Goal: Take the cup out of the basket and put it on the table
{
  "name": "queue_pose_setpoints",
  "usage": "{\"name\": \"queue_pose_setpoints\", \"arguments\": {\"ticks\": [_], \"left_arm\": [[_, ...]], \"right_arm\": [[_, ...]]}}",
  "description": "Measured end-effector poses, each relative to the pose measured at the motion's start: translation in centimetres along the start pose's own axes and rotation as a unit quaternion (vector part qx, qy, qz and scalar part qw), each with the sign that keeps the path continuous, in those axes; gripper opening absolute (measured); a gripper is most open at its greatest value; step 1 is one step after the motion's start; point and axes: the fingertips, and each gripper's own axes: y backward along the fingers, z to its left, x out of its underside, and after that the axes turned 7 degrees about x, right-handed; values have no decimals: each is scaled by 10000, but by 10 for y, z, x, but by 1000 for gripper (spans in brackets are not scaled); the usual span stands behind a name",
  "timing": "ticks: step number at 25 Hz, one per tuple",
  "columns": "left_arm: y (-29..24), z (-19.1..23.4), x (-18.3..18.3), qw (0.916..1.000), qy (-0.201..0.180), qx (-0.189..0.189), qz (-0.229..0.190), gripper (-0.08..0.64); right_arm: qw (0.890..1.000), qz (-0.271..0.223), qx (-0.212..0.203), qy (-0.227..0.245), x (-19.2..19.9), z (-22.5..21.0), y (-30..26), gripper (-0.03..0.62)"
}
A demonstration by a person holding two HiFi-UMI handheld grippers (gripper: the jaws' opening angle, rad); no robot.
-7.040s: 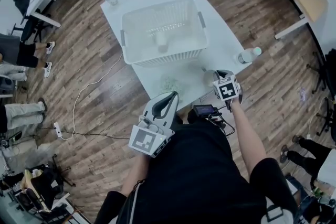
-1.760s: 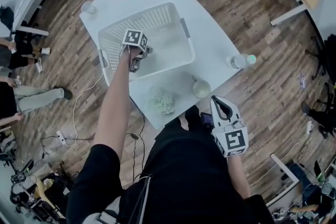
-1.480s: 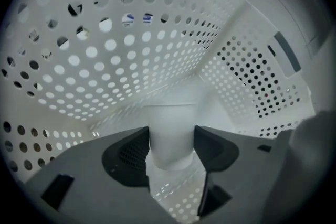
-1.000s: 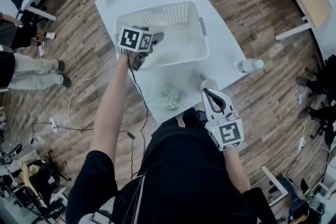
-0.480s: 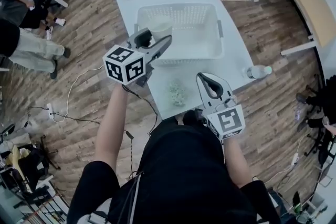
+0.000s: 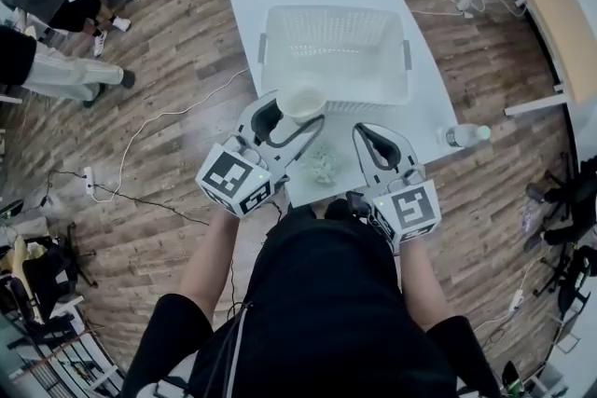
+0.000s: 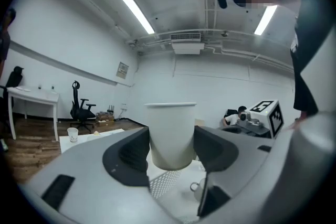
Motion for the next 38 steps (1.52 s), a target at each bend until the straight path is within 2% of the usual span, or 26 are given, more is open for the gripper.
{"name": "queue_pose_setpoints", "arguments": {"ticks": [10, 17, 20, 25, 30, 38], "left_arm": [[28, -59, 20, 9980, -566, -145, -254, 262], [38, -85, 48, 9998, -143, -108, 20, 264], [40, -89, 53, 9998, -117, -114, 73, 264], [45, -83, 55, 9997, -44, -195, 104, 262], [37, -83, 53, 9994, -276, -108, 165, 264], [28, -81, 50, 9994, -304, 0, 134, 264]], "right_arm": [[9996, 44, -192, -195, 16, 19, 10, 25], [9987, 105, -429, -254, 30, 38, 26, 25], [9983, -29, -539, -213, 30, 45, 33, 25], [9968, -155, -665, -411, 23, 45, 37, 23], [9953, -289, -656, -650, 17, 33, 41, 23], [9966, -275, -515, -577, 16, 22, 48, 23]]}}
